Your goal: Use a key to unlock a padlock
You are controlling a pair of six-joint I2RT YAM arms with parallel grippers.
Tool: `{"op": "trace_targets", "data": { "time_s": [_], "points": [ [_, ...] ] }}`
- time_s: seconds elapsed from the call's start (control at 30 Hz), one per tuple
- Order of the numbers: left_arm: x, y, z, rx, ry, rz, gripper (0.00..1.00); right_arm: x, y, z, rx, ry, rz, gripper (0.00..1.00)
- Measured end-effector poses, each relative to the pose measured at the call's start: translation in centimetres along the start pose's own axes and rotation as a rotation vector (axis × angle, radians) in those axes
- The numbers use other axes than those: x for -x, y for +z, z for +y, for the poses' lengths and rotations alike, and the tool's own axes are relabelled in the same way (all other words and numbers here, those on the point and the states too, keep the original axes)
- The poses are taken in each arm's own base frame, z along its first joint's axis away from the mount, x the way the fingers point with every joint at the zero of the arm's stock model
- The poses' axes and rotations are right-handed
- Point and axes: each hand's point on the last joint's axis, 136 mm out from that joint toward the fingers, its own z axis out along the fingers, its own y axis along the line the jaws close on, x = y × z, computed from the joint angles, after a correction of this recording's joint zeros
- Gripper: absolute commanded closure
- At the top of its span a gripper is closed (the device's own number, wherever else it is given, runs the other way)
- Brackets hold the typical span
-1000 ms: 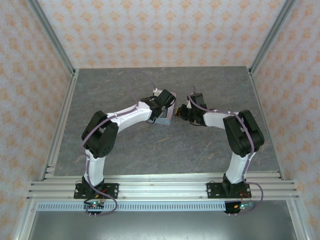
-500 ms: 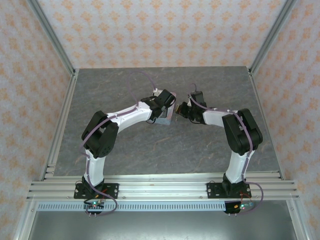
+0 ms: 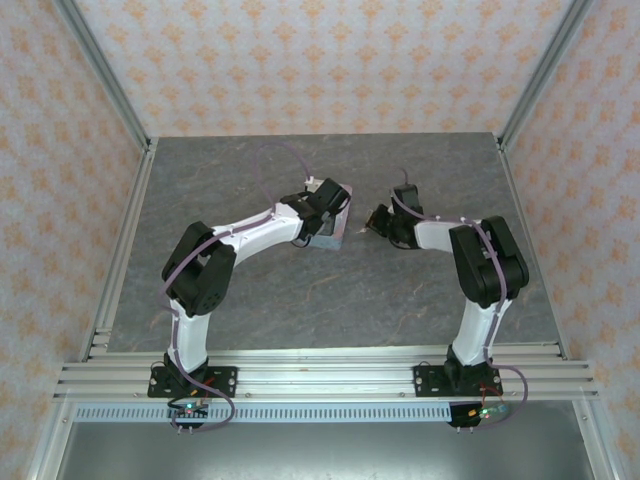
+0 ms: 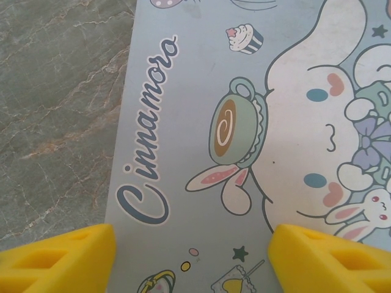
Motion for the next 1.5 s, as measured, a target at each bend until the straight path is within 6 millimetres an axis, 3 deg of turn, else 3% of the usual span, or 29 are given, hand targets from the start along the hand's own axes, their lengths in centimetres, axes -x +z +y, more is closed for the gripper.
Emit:
{"op": "trace_targets", "data": {
  "time_s": [0.03, 0.13, 0.27, 0.37, 0.43, 0.47, 0.53, 0.67, 0.77, 0.93, 1.1, 1.2, 1.37, 1.5],
  "points": [
    [0.1, -0.1, 0.1, -0.007, -0.006, 0.001, 0.23, 0.2, -0.4, -0.3, 0.005, 0.011, -0.010, 0.94],
    [0.1, -0.3, 0.4, -0.025, -0.019, 0.008, 0.16, 0.1, -1.4, -1.8, -0.008, 0.043, -0.025, 0.63],
    [-0.2, -0.9, 1.0, -0.064, -0.042, 0.029, 0.10, 0.4, -3.1, -2.2, 0.007, 0.072, -0.056, 0.38],
    [-1.5, -2.2, 2.0, -0.092, -0.045, 0.073, 0.07, 0.4, -4.8, -3.0, -0.005, 0.100, -0.069, 0.14],
    [-2.1, -3.4, 3.1, -0.102, -0.054, 0.093, 0.06, 0.9, -6.0, -3.2, -0.005, 0.113, -0.090, 0.08],
    [-2.0, -4.2, 3.9, -0.105, -0.067, 0.089, 0.06, 1.2, -6.9, -3.0, 0.000, 0.112, -0.104, 0.01],
    [-0.9, -5.7, 5.9, -0.103, -0.111, 0.056, 0.05, 2.1, -8.6, -2.4, 0.007, 0.104, -0.137, 0.01],
    [1.9, -9.1, 11.9, -0.068, -0.240, -0.057, 0.03, 3.8, -12.3, -1.3, -0.014, 0.055, -0.224, 0.01],
    [2.4, -10.5, 16.6, 0.015, -0.316, -0.126, 0.01, 5.6, -14.8, -1.5, -0.099, 0.015, -0.318, 0.01],
    [0.1, -10.2, 23.1, 0.215, -0.345, -0.222, 0.00, 8.5, -19.1, -4.3, -0.302, -0.037, -0.556, 0.01],
    [-4.1, -8.1, 27.8, 0.389, -0.330, -0.268, 0.00, 7.8, -21.1, -9.2, -0.480, -0.126, -0.731, 0.01],
    [-6.1, -6.3, 29.6, 0.448, -0.337, -0.295, 0.00, 7.6, -21.2, -11.2, -0.578, -0.172, -0.750, 0.01],
    [-8.3, -3.1, 29.9, 0.454, -0.336, -0.350, 0.00, 8.5, -20.3, -13.3, -0.660, -0.198, -0.782, 0.01],
    [-7.7, -1.7, 29.7, 0.418, -0.340, -0.388, 0.00, 8.2, -19.1, -15.2, -0.695, -0.223, -0.768, 0.01]
  ]
}}
